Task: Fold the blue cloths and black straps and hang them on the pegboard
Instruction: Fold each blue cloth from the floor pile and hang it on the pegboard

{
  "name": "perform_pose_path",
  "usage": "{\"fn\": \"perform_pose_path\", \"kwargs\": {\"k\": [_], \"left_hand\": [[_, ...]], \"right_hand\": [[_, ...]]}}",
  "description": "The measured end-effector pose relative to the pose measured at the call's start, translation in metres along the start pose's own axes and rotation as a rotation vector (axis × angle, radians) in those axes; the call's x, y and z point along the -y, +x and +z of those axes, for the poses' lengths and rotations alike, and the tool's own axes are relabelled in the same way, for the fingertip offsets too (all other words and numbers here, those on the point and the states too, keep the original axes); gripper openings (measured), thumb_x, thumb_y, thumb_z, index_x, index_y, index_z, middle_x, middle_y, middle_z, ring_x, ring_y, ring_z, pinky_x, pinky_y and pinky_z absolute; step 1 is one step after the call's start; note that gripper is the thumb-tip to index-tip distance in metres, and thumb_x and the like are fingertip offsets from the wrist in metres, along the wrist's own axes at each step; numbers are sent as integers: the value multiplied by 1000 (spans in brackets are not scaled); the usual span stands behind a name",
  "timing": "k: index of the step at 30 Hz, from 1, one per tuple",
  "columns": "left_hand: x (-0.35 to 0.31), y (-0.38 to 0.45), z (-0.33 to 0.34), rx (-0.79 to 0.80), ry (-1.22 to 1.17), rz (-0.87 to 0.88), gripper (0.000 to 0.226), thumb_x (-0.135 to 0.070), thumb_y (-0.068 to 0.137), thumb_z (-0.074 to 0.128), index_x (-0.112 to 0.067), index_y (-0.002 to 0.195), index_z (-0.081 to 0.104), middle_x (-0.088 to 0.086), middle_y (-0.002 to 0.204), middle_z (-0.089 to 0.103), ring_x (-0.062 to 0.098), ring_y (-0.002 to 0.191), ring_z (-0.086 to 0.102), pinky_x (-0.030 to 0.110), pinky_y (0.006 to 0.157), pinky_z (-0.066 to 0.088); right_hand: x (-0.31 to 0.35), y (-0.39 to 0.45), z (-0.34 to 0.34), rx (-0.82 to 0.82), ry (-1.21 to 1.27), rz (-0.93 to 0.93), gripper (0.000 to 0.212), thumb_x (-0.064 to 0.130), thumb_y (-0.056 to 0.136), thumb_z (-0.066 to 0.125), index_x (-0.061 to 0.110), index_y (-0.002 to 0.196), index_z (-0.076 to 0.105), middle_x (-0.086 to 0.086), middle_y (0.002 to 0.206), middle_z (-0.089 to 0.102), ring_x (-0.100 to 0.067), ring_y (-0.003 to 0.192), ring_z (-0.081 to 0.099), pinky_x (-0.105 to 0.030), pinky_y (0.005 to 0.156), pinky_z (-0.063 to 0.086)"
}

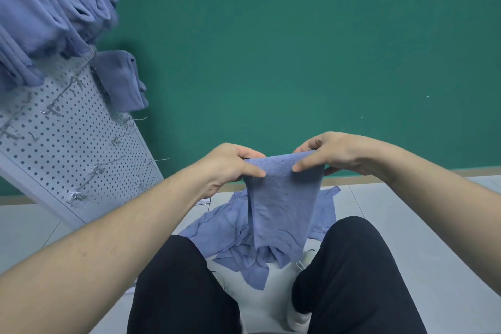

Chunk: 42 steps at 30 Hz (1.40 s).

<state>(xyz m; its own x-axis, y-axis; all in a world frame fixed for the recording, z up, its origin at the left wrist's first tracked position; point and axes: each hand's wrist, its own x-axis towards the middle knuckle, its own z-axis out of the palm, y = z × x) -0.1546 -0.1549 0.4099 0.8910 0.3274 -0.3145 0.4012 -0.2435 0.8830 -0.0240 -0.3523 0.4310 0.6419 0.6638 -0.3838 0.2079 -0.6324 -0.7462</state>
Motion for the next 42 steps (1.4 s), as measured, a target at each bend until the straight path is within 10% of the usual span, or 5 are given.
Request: {"fn": "perform_pose_path", "kwargs": {"k": [9,19,27,33,42], "left_hand": [[-3,3,2,41,221,40,20,-5,91,65,-18,99,79,6,100,78,22,91,72,42,97,56],[-3,-1,-6,69,78,7,35,11,86,65,-21,101,67,15,101,66,24,83,67,39,87,60],[-7,1,-13,-8,395,46,24,-5,85,73,-27,95,72,0,97,75,20,93,71,37,95,56],[-15,-1,-18,15,673,17,15,-19,93,64,-22,79,70,1,78,66,23,73,57,29,71,49],[-7,5,-18,-87,101,74,25,-43,88,62,-24,78,49,-7,85,54,13,83,50,37,92,49]], "right_hand": [[-1,4,5,-87,-218,-15,25,13,78,82,20,88,60,-3,84,61,-20,74,51,-30,67,43],[-3,2,-7,-65,371,-38,31,-7,87,68,18,104,60,-2,71,63,-21,77,61,-40,85,55],[2,0,-8,44,30,-22,16,3,90,69,7,104,76,-6,98,78,-15,87,71,-31,91,58],[7,5,-9,-85,-128,-72,13,27,89,75,14,91,78,1,96,75,-14,93,68,-27,82,59],[0,14,13,-339,123,-156,31,50,98,43,22,93,54,5,94,60,-18,93,56,-36,96,48]]}}
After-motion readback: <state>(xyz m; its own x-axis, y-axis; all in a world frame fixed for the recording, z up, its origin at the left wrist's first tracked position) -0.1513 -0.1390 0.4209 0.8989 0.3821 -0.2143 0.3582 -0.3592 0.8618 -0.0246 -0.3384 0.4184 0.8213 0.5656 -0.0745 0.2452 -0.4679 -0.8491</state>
